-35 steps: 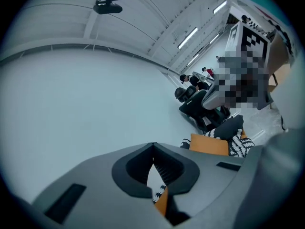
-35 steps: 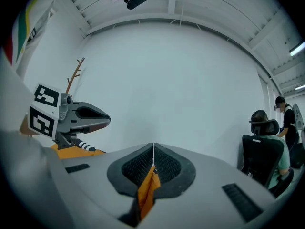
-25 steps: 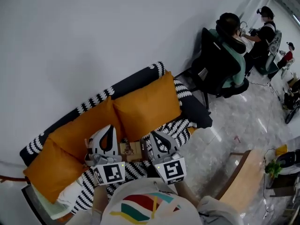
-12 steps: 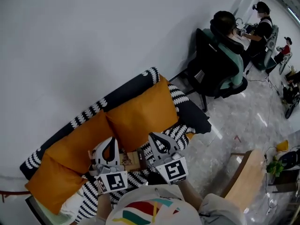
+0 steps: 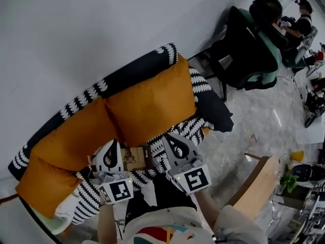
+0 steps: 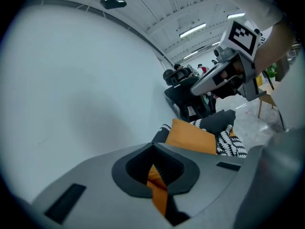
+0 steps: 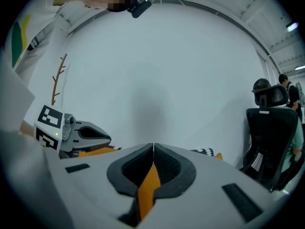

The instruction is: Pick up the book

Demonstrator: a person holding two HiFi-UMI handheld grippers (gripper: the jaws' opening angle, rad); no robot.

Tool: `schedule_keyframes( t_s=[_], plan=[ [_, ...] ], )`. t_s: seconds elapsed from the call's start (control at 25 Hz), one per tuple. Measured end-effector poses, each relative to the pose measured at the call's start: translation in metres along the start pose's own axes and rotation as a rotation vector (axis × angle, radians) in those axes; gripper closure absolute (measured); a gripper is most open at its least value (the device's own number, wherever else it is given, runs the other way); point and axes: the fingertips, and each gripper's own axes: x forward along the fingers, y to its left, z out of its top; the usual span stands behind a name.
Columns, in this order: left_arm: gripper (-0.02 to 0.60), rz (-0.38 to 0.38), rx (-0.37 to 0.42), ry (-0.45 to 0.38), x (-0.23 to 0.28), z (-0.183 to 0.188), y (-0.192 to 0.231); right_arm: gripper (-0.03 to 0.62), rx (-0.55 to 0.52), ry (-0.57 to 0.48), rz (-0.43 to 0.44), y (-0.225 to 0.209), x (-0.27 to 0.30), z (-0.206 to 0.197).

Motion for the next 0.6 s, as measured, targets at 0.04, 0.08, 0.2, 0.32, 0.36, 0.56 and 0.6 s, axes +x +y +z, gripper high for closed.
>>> schedule_keyframes(
  t_s=[0.04,0.08,0.2,0.32,0.36,0.56,0.6],
  plan=[
    [0.577,-0.011,-0.005,0.010,0.007,-0.011,-0.007,0.578,0.023,0.003,0.020,-0.002,0.007,-0.008],
    [0.577,-0.019,-0.007,0.019,0.015,-0.024,-0.013,0.577,0.048,0.001,0.050,-0.003,0.016,-0.016],
    [0.577,-0.014,-0.011,0.053,0.045,-0.071,-0.025,0.577,0.102,-0.023,0.161,-0.003,0.047,-0.040],
    [0.577,-0.006,-0.061,0.121,0.053,-0.119,-0.047,0.576,0.125,0.020,0.224,0.002,0.065,-0.077],
    [0.577,-0.012,-0.073,0.150,0.049,-0.137,-0.055,0.576,0.128,0.048,0.243,0.010,0.067,-0.090],
    [0.577,-0.065,-0.118,0.253,0.022,-0.219,-0.094,0.573,0.166,0.159,0.356,0.059,0.075,-0.152],
    [0.577,-0.081,-0.124,0.268,0.025,-0.230,-0.106,0.558,0.174,0.164,0.378,0.057,0.078,-0.163]
  ],
)
